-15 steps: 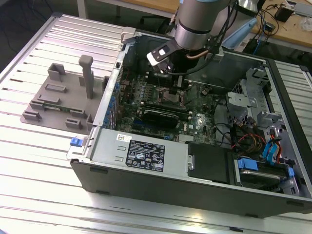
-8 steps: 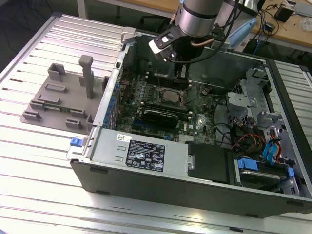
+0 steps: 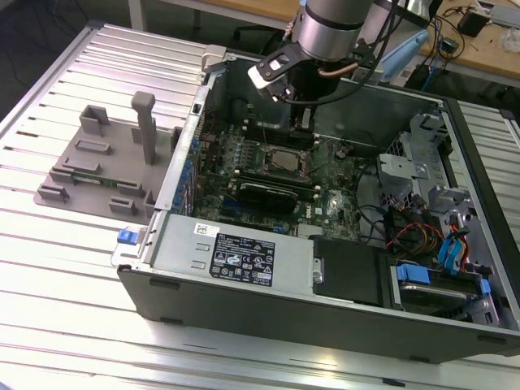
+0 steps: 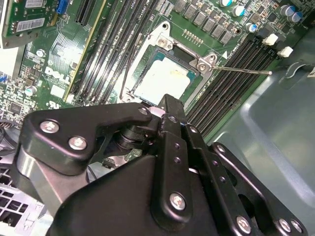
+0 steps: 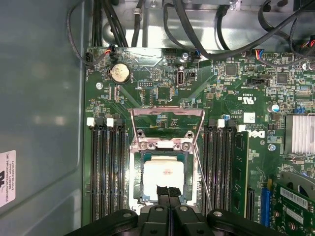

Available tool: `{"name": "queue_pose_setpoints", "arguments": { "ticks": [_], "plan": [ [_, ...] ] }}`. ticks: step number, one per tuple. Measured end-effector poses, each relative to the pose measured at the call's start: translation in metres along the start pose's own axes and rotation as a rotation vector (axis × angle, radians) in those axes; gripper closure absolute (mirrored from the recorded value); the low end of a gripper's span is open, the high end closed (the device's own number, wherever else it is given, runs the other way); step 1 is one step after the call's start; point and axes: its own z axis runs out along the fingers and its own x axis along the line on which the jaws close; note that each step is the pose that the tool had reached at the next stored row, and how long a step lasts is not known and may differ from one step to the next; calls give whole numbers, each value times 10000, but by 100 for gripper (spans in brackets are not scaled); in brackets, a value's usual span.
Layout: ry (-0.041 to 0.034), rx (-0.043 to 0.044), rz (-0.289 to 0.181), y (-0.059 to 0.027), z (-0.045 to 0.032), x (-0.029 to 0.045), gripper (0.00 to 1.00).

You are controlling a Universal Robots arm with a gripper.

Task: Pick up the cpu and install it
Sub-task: 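Close the cpu cover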

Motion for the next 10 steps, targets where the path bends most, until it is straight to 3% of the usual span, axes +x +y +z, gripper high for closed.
{"name": "queue_pose_setpoints", "arguments": {
  "ticks": [10],
  "plan": [
    [-1, 0, -2, 1, -29, 1, 89]
  ]
}}
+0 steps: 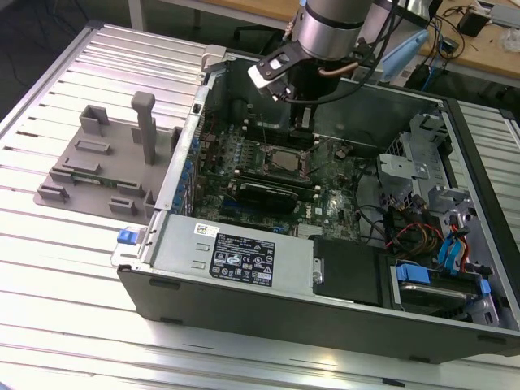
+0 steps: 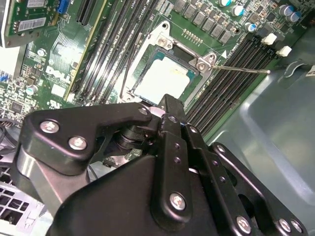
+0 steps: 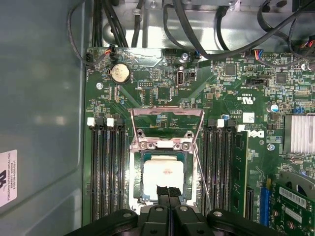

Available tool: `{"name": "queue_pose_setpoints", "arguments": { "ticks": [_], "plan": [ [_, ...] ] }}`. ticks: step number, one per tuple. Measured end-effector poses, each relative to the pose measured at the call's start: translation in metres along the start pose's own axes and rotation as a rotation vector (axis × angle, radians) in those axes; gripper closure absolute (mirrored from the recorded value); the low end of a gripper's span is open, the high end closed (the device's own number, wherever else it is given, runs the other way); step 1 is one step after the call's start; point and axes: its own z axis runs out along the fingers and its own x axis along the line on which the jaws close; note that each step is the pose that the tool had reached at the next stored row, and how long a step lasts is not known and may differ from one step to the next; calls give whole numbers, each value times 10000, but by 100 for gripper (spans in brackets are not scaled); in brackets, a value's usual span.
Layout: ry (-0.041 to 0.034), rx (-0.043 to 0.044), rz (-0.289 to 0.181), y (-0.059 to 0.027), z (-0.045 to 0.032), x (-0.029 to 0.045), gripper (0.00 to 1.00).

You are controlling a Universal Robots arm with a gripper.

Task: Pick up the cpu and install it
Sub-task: 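Close the cpu cover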

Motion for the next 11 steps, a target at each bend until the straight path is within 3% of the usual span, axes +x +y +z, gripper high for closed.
{"name": "queue_pose_setpoints", "arguments": {
  "ticks": [7, 11],
  "plan": [
    [1, 0, 2, 2, -244, 6, 89],
    [0, 0, 3, 5, -252, 6, 89]
  ]
}}
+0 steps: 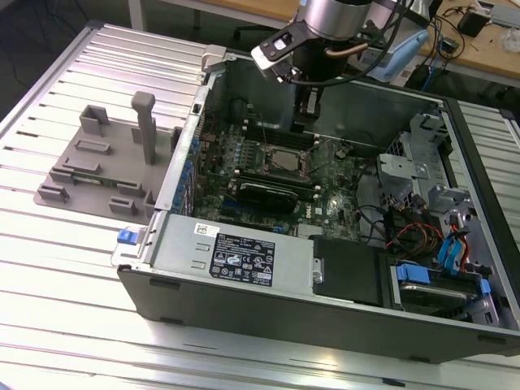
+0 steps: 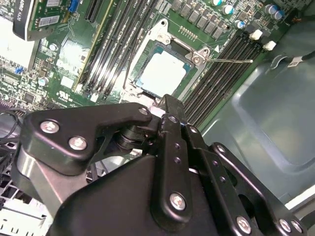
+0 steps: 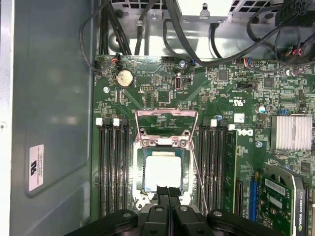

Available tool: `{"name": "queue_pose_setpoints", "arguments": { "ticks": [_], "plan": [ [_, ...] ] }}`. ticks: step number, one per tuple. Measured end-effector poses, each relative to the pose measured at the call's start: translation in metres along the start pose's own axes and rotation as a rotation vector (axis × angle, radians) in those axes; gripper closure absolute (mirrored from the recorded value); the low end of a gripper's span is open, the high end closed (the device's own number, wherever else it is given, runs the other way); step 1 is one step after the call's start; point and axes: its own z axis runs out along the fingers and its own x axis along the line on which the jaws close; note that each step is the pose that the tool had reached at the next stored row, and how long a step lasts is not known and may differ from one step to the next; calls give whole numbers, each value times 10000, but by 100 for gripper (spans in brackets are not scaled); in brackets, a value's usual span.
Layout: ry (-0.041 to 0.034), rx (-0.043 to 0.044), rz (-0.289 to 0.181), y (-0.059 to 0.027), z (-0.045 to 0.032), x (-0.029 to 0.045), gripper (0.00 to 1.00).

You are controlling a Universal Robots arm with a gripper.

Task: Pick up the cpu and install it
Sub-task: 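Close the cpu cover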

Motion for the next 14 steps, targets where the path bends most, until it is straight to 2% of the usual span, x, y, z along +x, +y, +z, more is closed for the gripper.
{"name": "queue_pose_setpoints", "arguments": {
  "ticks": [2, 11, 14],
  "plan": [
    [-2, 2, -1, 22, -1, 0, 89],
    [0, 0, -1, 432, 4, -8, 89],
    [1, -1, -1, 531, 6, -9, 89]
  ]
}}
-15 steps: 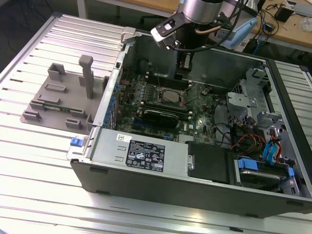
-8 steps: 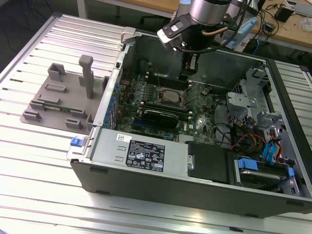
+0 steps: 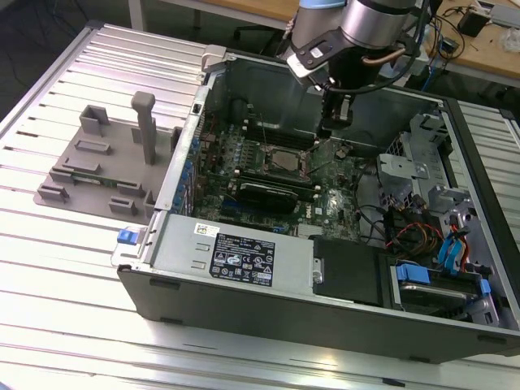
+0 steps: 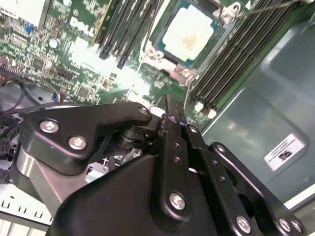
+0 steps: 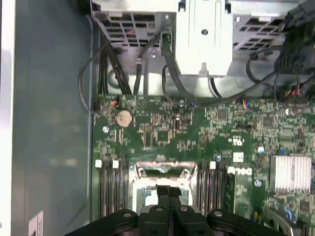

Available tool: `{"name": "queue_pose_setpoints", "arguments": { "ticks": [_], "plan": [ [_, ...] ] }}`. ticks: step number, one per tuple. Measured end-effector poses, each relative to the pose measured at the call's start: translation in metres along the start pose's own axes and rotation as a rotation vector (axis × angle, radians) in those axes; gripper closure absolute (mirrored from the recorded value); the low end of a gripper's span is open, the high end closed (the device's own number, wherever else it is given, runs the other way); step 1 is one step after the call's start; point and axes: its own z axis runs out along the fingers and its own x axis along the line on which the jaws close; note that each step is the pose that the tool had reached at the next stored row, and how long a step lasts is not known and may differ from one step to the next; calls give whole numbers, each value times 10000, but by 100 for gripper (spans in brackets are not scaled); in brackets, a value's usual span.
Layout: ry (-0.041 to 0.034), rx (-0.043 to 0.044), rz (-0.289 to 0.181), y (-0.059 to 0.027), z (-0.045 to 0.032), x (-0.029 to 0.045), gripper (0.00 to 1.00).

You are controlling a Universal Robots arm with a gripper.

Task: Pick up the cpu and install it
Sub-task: 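Close the cpu cover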

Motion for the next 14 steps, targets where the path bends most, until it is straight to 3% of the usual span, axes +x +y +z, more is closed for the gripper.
{"name": "queue_pose_setpoints", "arguments": {
  "ticks": [4, 9, 14],
  "plan": [
    [-2, 1, 0, 196, 1, -5, 89],
    [1, 0, -1, 328, 4, -7, 89],
    [-1, 4, -2, 339, 21, -8, 89]
  ]
}}
